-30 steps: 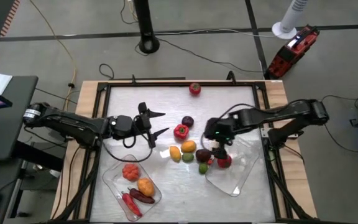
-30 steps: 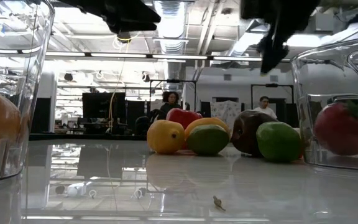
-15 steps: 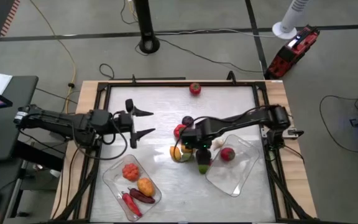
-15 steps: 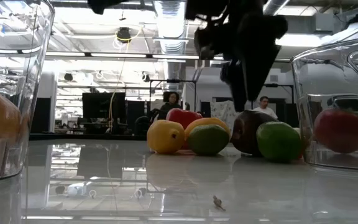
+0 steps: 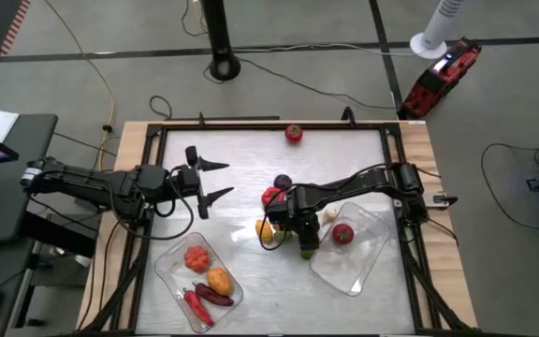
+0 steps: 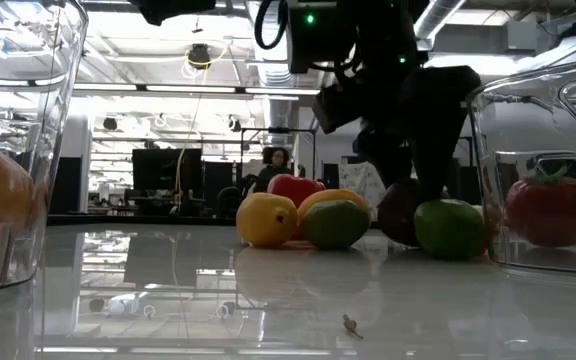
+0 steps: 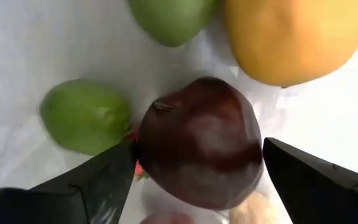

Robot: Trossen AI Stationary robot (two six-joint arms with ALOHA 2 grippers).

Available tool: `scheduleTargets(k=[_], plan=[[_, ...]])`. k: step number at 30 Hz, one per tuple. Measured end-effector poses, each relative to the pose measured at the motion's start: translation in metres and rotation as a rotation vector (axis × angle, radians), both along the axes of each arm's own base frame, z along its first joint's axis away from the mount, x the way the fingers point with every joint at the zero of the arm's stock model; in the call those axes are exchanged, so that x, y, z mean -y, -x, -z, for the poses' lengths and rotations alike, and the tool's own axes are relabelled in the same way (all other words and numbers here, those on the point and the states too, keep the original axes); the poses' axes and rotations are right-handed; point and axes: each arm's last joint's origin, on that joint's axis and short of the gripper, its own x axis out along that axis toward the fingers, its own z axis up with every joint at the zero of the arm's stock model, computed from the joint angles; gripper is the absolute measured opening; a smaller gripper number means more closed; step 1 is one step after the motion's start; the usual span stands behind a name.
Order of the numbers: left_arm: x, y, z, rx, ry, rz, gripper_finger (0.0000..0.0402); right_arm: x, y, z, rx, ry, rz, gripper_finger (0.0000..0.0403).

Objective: Sort produce into baskets
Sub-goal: Put the dark red apple into the right transparent bin

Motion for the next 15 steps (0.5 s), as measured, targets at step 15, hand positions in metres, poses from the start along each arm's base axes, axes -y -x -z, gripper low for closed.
scheduleTargets(k=[15], plan=[[0.0, 0.0, 0.0, -0.005, -0.007, -0.002, 0.0279, 0.013, 0.0, -0.007, -0.011, 0.071, 0.022, 0.0307]])
